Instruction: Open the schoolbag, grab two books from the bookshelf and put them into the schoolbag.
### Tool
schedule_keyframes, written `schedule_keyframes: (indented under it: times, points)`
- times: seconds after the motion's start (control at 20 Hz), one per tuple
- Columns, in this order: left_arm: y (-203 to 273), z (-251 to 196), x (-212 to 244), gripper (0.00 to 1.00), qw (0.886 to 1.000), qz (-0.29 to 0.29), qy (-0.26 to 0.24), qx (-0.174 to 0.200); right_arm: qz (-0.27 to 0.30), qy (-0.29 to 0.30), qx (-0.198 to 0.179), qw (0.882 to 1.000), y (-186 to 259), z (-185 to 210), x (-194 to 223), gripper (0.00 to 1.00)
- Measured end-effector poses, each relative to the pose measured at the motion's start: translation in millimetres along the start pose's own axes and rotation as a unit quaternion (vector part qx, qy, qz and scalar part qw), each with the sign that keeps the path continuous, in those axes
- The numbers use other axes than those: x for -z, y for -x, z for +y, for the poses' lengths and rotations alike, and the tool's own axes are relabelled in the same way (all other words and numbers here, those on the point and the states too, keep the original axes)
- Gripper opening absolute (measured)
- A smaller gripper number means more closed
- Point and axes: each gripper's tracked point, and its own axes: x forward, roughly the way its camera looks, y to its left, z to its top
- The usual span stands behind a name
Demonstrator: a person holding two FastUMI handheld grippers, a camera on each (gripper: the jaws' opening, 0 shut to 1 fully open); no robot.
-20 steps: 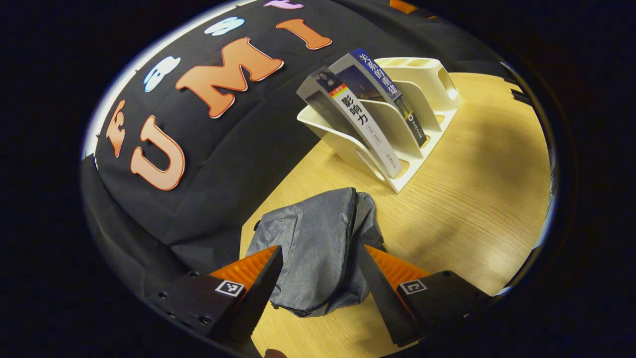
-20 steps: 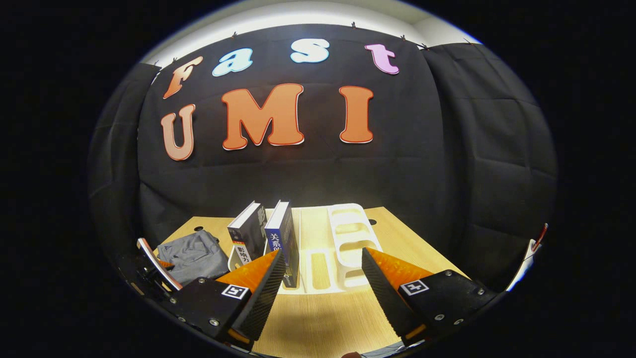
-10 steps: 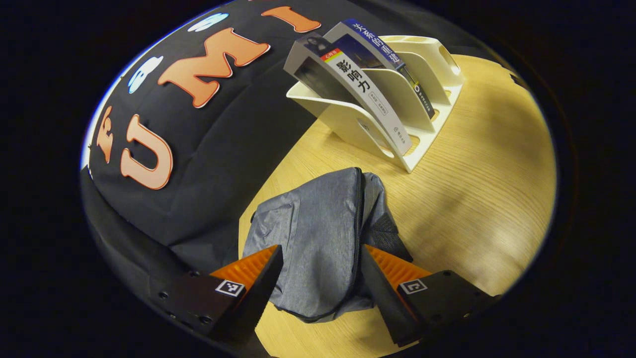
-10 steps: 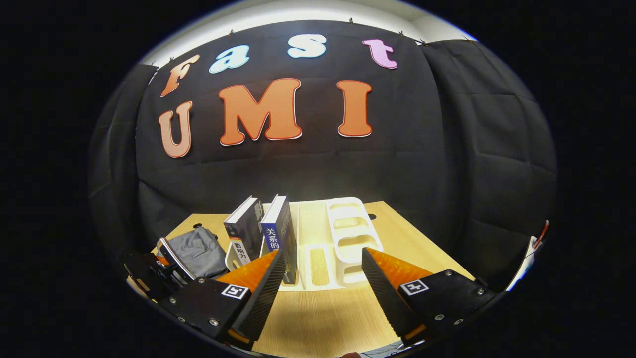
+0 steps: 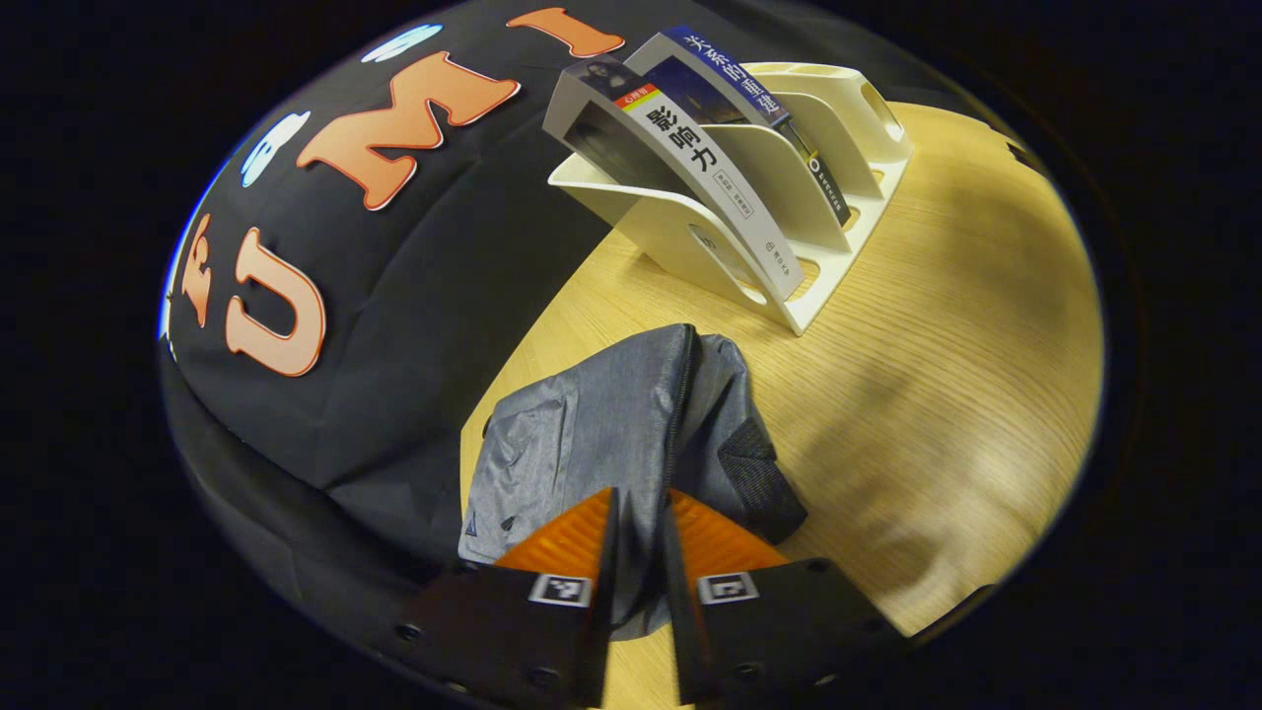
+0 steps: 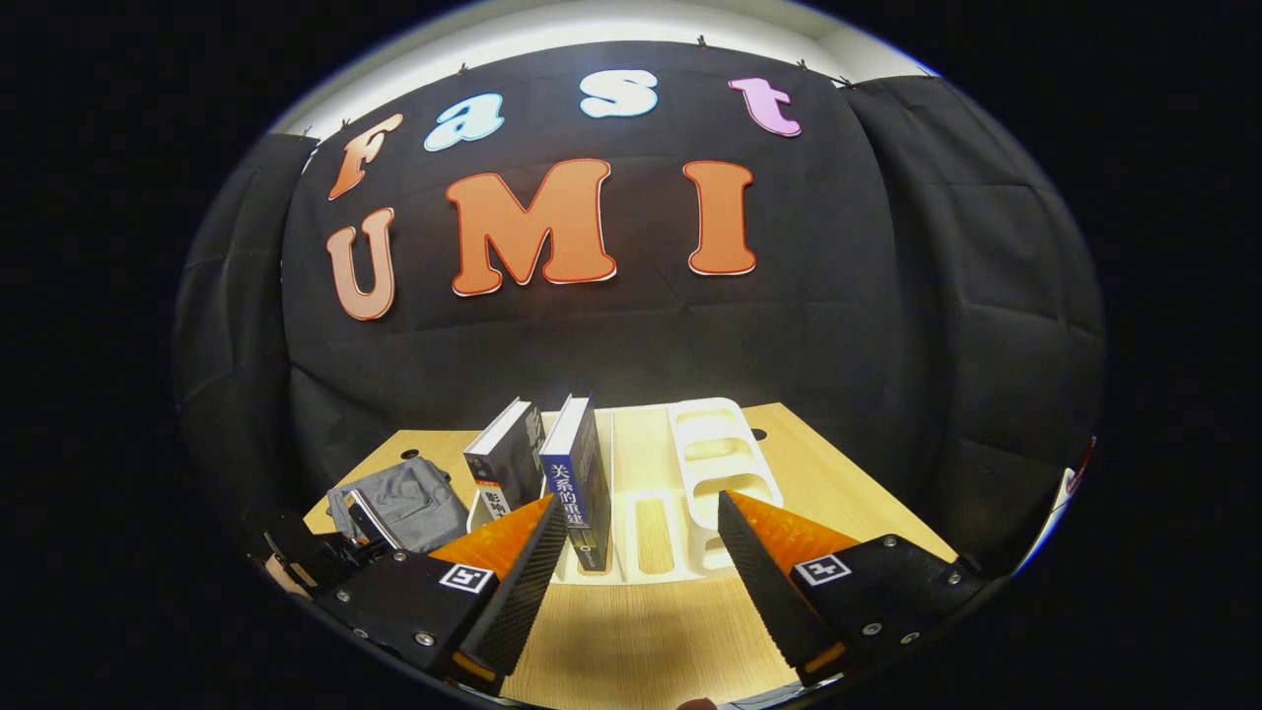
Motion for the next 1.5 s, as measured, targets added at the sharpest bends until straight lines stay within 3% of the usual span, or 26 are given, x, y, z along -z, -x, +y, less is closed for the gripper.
schedule_keyframes:
  times: [0.05, 0.1, 0.25, 0.35, 0.8, 1.15, 1.3, 1.5]
  points:
    - [0, -2, 0, 0.24, 1.0, 0.004, 0.001, 0.003, -0.005, -0.001, 0.002, 1.0, -1, -1, -3, 0.95]
    - [4, -1, 1, 0.08, 1.0, 0.002, 0.002, 0.002, -0.009, -0.003, 0.006, 1.0, -2, -2, -6, 0.95]
    - [4, -2, -1, 0.02, 1.0, -0.001, 0.004, 0.022, -0.007, -0.023, 0.009, 1.0, -5, 4, -7, 0.95]
    - [6, -3, 6, 0.02, 0.998, 0.034, 0.003, 0.056, 0.001, -0.027, 0.003, 1.0, -8, 12, -4, 0.95]
    - [16, 26, -8, 0.01, 0.982, 0.014, 0.084, 0.171, -0.008, -0.024, 0.017, 1.0, -16, 35, -16, 0.95]
    - [31, 58, -20, 0.01, 0.973, -0.002, 0.087, 0.215, -0.012, -0.027, 0.025, 0.999, -10, 44, -16, 0.95]
    - [38, 69, -25, 0.01, 0.963, -0.005, 0.095, 0.251, -0.01, -0.035, 0.026, 0.999, -8, 43, -14, 0.95]
    - [41, 103, -36, 0.0, 0.965, -0.013, 0.104, 0.24, -0.018, -0.043, 0.034, 0.998, -2, 35, -14, 0.95]
